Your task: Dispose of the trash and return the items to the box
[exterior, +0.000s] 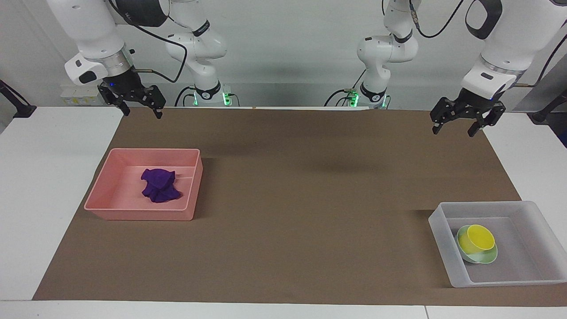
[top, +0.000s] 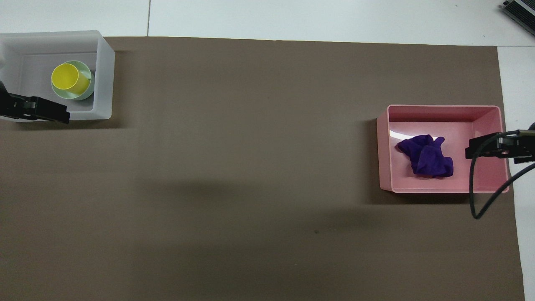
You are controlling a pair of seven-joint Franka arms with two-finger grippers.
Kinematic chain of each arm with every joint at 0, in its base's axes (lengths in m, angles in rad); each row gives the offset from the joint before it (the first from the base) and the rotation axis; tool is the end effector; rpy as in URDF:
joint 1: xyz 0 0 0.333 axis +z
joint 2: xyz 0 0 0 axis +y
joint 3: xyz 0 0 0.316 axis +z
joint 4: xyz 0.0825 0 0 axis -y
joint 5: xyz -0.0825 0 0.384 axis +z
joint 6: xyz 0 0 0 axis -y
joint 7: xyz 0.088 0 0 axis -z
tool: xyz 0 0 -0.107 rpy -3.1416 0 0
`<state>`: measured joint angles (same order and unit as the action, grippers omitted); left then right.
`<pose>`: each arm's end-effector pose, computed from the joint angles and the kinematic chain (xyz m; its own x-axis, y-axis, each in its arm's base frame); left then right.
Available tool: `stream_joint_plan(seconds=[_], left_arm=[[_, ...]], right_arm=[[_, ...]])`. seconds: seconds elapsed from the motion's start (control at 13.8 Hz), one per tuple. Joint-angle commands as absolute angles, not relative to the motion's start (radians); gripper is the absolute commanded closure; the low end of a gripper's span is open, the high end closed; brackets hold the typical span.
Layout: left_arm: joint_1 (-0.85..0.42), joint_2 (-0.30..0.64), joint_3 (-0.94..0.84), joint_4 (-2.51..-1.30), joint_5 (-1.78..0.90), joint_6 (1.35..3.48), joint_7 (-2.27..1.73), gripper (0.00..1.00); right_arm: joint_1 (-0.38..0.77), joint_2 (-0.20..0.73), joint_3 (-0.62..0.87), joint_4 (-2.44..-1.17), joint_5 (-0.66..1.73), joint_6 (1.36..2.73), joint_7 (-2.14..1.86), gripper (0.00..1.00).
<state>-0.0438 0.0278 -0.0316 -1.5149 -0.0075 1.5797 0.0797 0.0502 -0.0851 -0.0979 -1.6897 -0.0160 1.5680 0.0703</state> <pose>0.5630 -0.0431 0.6362 0.9873 -0.1543 0.0376 -0.1546 -0.9880 0.0054 0.5253 -0.0289 0.6140 0.9925 -0.1171 -0.0364 -0.1168 -0.9931 0.0103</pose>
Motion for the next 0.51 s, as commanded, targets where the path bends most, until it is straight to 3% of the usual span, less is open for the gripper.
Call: stream_joint_plan(seconds=[0.0,0.43], left_arm=[[-0.038,-0.017,-0.026,-1.555,0.008,1.543,0.077,0.0],[-0.018,-0.02,-0.026,-1.563,0.009,1.543,0.068,0.0]], right_arm=[[0.043,-0.118,-0.092,-1.729,-0.031,1.592,0.057,0.0],[0.04,-0.123,-0.095,-1.738,-0.031,1.604,0.051,0.0]])
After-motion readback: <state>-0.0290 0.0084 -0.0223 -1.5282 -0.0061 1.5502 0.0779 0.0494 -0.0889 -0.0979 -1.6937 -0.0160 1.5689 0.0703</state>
